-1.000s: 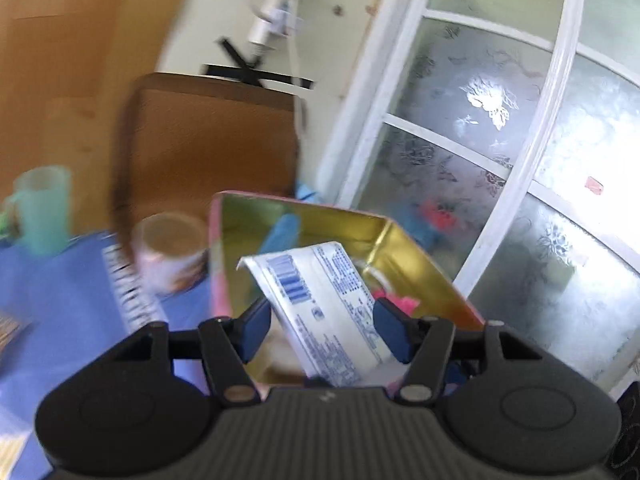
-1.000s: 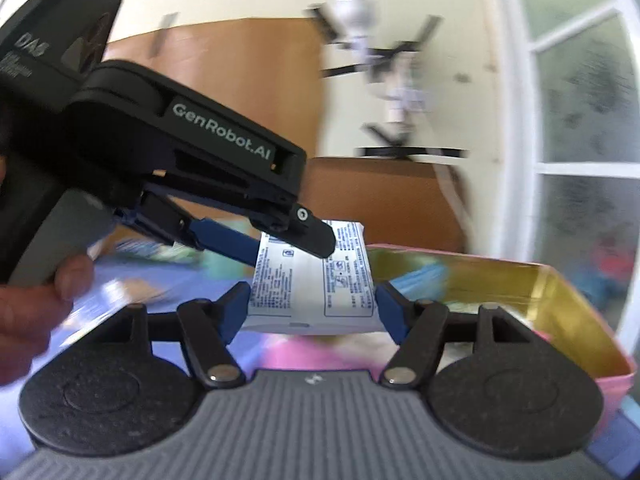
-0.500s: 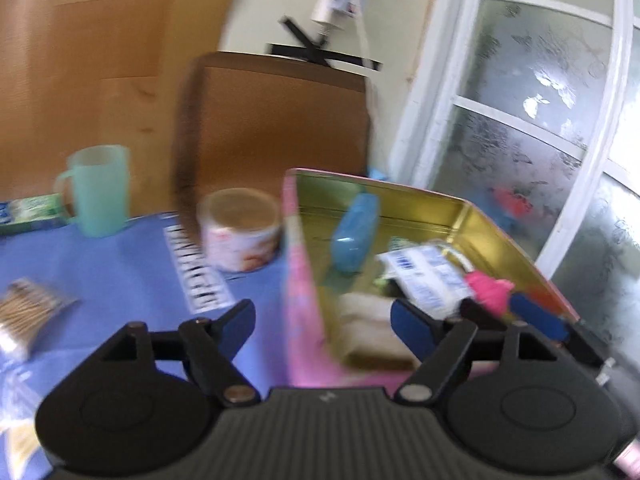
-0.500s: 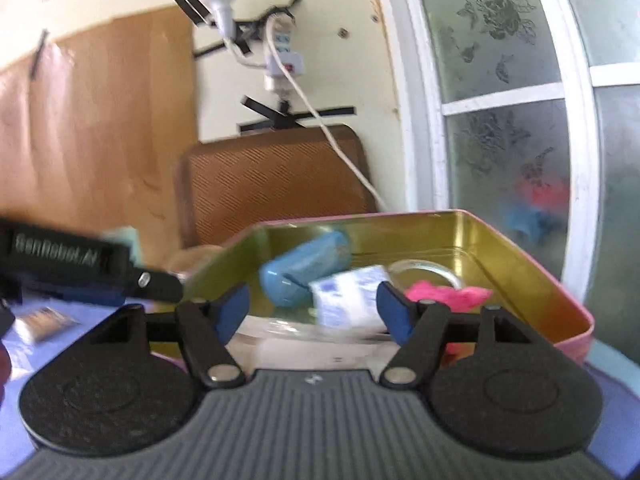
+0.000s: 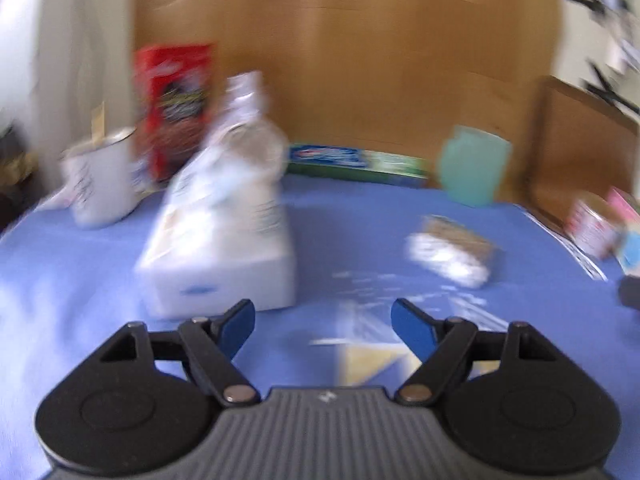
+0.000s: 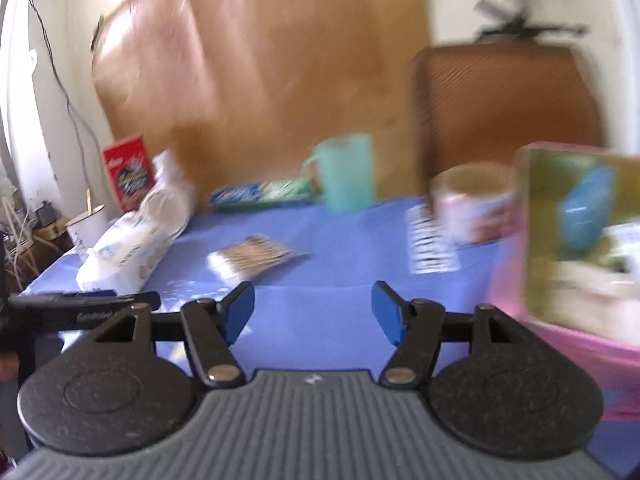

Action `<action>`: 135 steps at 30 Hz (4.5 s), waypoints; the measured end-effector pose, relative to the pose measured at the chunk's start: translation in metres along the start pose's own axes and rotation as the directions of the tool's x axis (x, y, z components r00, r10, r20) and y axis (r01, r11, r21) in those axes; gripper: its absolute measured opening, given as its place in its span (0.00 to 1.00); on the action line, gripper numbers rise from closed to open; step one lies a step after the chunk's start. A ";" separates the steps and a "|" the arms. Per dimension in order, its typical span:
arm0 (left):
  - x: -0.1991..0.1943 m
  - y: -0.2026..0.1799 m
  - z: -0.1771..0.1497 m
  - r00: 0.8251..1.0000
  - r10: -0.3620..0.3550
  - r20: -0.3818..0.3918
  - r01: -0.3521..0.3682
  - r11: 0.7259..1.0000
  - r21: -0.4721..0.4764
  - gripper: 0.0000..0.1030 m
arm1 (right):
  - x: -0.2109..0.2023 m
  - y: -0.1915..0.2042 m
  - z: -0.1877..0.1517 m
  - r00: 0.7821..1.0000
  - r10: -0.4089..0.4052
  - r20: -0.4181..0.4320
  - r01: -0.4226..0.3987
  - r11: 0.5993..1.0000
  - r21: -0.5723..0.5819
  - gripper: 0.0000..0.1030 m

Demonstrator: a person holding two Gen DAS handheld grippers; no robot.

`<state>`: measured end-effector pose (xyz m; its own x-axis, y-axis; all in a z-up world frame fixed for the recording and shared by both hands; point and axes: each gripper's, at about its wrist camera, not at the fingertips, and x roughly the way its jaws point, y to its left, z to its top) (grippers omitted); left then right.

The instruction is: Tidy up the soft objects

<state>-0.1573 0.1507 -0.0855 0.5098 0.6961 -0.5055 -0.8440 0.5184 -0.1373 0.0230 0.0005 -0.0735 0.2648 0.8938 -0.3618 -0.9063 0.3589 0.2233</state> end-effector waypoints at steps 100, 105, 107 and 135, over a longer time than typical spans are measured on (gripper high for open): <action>-0.096 -0.193 -0.025 0.929 -0.360 -0.082 0.364 0.856 0.366 1.00 | -0.160 -0.067 -0.061 0.912 -0.336 0.234 0.237 0.900 0.367 0.78; -0.096 -0.191 -0.030 0.927 -0.360 -0.109 0.374 0.851 0.370 1.00 | -0.162 -0.069 -0.062 0.912 -0.336 0.233 0.224 0.887 0.403 0.79; -0.096 -0.191 -0.030 0.929 -0.352 -0.113 0.369 0.853 0.370 1.00 | -0.164 -0.070 -0.063 0.912 -0.338 0.234 0.221 0.883 0.413 0.80; -0.107 -0.184 -0.035 0.935 -0.342 -0.092 0.350 0.851 0.390 1.00 | -0.172 -0.046 -0.060 0.880 -0.384 0.281 0.265 0.886 0.381 0.84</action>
<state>-0.0627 -0.0366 -0.0360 0.7504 0.4277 -0.5040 -0.4752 0.8790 0.0385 -0.0007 -0.1861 -0.0760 0.6734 0.7239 -0.1501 -0.6068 0.6572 0.4471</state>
